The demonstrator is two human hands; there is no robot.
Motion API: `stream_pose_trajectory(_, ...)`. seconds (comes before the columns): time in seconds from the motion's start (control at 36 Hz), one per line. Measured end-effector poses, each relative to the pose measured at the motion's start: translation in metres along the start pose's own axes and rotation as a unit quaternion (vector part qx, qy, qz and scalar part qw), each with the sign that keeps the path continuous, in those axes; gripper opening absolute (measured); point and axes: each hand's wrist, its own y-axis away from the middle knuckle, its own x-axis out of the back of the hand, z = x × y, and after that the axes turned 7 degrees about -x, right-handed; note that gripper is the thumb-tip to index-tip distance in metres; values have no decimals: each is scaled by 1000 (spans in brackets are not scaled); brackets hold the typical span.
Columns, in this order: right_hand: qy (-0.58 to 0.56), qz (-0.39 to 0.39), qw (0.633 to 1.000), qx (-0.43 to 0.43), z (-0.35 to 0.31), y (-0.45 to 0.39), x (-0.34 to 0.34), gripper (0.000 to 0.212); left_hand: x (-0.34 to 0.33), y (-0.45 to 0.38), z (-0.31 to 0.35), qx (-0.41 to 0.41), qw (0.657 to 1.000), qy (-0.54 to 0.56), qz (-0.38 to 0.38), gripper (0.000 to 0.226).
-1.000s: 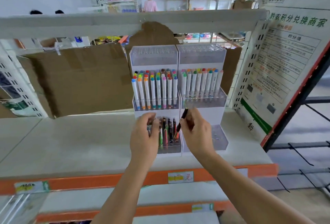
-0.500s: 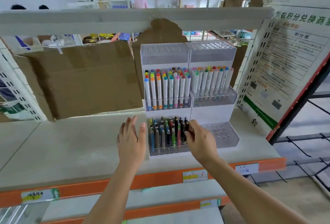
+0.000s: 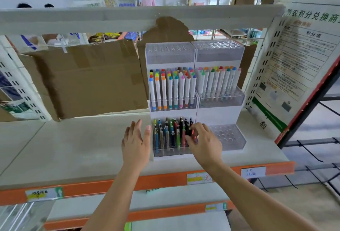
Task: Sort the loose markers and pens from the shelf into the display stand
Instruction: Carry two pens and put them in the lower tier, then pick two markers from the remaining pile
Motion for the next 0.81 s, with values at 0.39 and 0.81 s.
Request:
stream_pose_trajectory(0.39,74,-132,950,274,-102,-10,-5,52,58,31,-30,112,989,-94,5,61)
stream_pose_trajectory(0.81,138,-305,860,386,-204,56,-77,67,164,121,-116,256,939,-229,-16,77)
